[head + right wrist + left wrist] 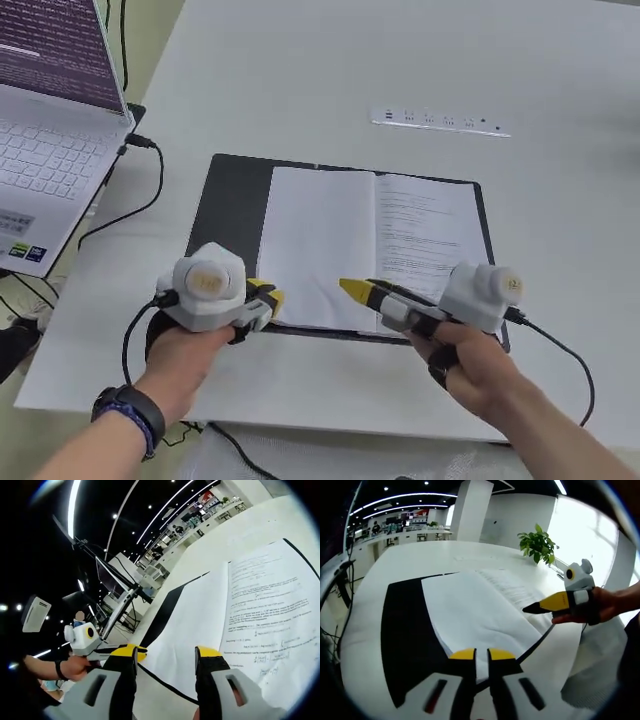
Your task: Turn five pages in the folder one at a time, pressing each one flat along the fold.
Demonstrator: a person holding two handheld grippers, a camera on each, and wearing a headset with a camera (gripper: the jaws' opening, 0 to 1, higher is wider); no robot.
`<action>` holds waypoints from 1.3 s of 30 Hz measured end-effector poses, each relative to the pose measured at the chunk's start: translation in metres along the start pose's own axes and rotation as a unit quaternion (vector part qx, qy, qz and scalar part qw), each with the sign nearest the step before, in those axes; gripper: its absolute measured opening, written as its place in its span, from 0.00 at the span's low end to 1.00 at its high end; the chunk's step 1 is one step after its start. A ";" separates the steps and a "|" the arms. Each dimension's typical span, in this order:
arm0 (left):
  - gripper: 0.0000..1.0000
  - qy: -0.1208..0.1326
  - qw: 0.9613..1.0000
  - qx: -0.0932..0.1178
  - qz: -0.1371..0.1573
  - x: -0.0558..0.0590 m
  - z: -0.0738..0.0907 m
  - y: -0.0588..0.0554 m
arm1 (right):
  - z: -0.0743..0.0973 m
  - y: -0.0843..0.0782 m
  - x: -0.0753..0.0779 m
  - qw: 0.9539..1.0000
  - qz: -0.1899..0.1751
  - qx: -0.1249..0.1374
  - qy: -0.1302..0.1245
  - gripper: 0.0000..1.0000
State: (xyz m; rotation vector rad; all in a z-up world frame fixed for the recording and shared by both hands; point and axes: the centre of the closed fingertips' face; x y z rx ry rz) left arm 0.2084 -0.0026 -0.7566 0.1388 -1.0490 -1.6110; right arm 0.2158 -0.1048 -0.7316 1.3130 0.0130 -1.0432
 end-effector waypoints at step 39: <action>0.00 0.046 0.998 -0.042 0.024 -0.022 -0.002 -0.031 | -0.033 0.047 0.081 0.997 0.007 0.030 -0.071 0.03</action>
Point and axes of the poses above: the centre of the closed fingertips' face, and the gripper's own axes: z roughly backward along the fingers, x roughly to its right, y roughly out of its top, and after that the axes turned 14 degrees about z, right-handed
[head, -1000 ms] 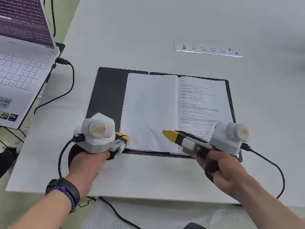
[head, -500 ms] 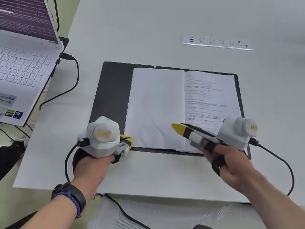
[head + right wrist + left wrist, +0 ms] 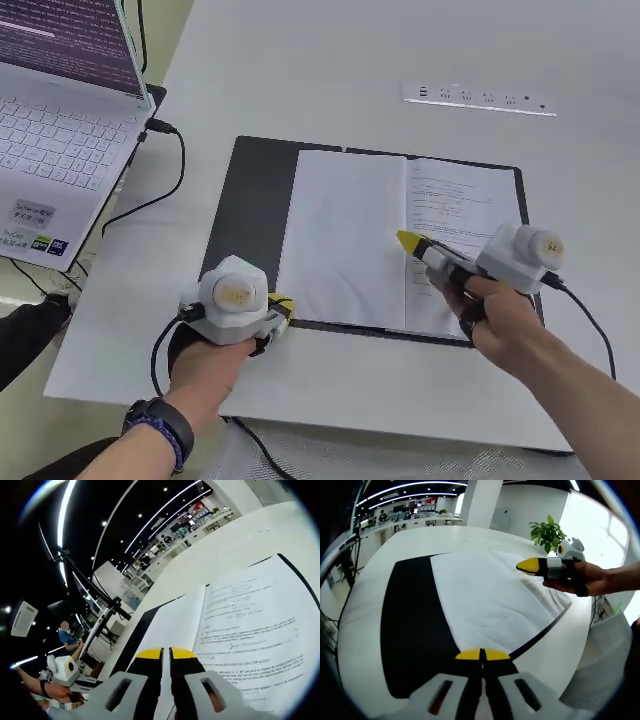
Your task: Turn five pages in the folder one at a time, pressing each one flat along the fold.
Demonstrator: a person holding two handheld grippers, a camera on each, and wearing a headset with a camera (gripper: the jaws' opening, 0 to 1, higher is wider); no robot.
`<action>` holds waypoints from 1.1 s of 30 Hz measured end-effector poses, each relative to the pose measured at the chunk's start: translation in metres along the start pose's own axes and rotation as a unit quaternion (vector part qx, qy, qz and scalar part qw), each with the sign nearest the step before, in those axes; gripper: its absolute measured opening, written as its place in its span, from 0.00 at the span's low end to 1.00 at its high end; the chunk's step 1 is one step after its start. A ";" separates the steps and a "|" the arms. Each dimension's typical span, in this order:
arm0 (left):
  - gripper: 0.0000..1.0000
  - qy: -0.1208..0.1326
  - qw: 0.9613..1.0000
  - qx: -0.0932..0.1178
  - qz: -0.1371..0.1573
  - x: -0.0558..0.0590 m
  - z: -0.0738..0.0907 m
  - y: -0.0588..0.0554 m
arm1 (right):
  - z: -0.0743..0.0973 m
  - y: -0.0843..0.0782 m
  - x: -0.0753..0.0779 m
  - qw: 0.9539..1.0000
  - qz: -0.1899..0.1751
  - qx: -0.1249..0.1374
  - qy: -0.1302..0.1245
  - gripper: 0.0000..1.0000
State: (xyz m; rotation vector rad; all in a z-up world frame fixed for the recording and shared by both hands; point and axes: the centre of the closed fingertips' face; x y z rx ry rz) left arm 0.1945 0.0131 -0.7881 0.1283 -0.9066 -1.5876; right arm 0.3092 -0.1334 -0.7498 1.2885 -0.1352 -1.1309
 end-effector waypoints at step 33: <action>0.00 0.004 1.000 -0.005 0.002 -0.001 -0.003 0.000 | -0.034 0.017 0.019 0.997 -0.058 0.034 -0.040 0.00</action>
Point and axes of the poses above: the centre of the closed fingertips' face, and the gripper's own axes: z roughly backward along the fingers, x roughly to its right, y roughly out of its top, and after that the axes turned 14 degrees about z, right-handed
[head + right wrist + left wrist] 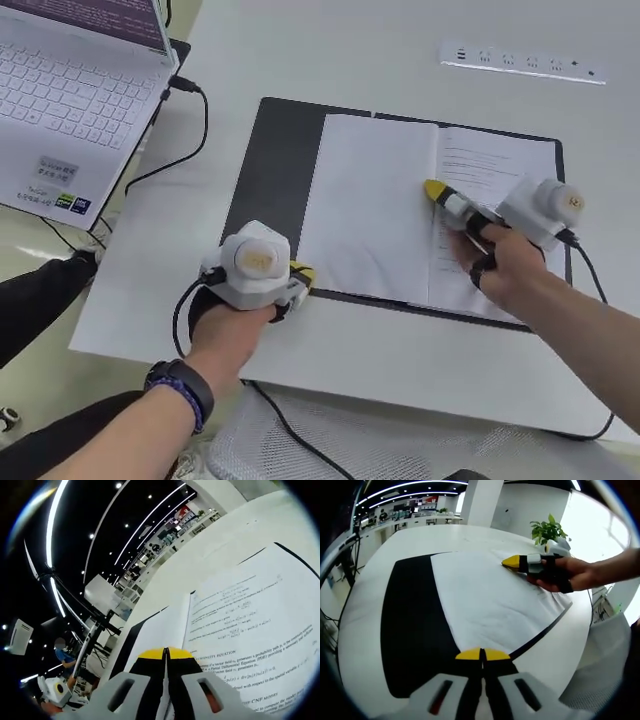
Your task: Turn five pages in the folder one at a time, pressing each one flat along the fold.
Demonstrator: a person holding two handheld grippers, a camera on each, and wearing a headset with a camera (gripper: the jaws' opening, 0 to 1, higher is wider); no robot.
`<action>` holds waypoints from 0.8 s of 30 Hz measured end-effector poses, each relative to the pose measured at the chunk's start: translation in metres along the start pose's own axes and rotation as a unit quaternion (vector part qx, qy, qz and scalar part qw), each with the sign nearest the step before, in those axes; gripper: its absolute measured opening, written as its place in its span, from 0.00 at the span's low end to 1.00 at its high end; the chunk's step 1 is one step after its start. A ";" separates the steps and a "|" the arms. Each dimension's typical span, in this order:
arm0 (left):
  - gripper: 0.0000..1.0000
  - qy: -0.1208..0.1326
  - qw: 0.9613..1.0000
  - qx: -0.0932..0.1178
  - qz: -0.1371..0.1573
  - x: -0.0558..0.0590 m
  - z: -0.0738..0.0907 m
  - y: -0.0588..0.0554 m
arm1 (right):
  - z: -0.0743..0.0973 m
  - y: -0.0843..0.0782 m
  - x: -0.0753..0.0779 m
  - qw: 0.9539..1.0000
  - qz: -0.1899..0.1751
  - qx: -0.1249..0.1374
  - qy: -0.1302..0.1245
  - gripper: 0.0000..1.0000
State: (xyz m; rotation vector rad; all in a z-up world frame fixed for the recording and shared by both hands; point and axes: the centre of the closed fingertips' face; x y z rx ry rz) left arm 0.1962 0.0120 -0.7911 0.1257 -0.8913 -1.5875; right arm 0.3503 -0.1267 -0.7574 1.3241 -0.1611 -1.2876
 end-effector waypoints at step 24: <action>0.00 -0.007 1.000 -0.007 0.001 -0.001 0.000 0.000 | -0.038 0.037 0.025 0.995 -0.030 0.060 -0.070 0.00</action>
Point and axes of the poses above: the centre of the closed fingertips' face, and the gripper's own axes: z roughly backward along the fingers, x roughly to its right, y roughly out of its top, and after that the axes turned 14 degrees about z, right-handed
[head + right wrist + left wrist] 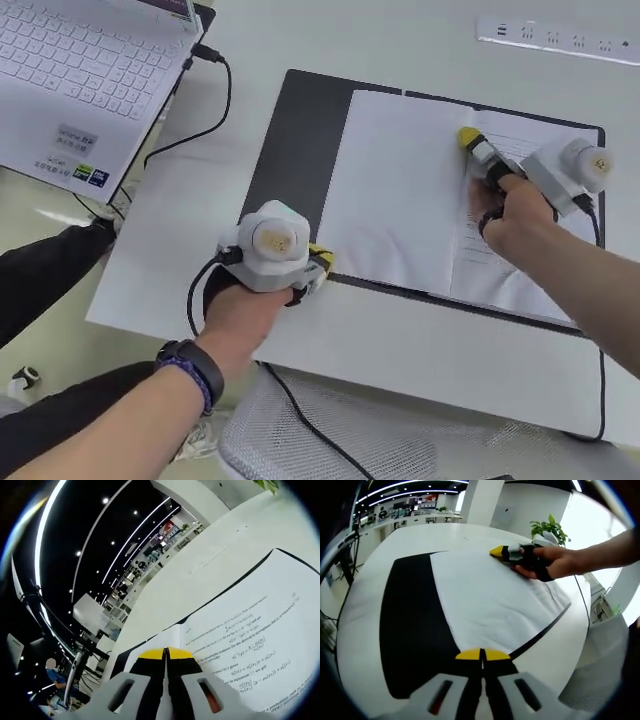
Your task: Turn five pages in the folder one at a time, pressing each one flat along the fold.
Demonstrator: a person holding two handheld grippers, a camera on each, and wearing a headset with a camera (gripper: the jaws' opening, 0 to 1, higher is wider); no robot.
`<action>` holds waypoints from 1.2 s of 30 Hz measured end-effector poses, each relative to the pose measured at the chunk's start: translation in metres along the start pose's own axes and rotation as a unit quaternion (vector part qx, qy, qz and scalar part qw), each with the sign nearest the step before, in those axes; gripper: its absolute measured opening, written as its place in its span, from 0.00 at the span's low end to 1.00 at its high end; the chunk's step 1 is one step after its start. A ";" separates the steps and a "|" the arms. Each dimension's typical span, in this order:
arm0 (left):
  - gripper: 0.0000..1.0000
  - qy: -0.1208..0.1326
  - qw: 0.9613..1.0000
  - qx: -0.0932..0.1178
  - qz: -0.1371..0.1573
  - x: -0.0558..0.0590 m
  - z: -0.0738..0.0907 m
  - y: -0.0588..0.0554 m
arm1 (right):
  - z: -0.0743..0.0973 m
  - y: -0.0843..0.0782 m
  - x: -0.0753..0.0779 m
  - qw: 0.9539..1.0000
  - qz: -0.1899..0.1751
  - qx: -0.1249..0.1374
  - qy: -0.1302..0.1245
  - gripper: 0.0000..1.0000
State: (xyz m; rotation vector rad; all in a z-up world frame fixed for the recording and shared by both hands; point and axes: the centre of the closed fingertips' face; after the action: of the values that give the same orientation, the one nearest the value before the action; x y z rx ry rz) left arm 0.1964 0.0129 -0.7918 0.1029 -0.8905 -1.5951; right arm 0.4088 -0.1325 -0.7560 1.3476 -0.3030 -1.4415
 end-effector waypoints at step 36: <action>0.00 0.000 1.000 0.012 0.009 -0.003 -0.002 -0.001 | -0.018 -0.009 0.013 0.999 0.033 -0.018 0.040 0.00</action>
State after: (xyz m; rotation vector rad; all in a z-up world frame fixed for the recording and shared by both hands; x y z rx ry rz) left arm 0.1975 0.0142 -0.7949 0.1109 -0.9081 -1.5678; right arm 0.4223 -0.1309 -0.7763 1.3509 -0.2662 -1.3297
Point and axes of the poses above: the centre of the closed fingertips' face, and the gripper's own axes: z roughly backward along the fingers, x roughly to its right, y roughly out of its top, and after that the axes turned 14 degrees about z, right-handed
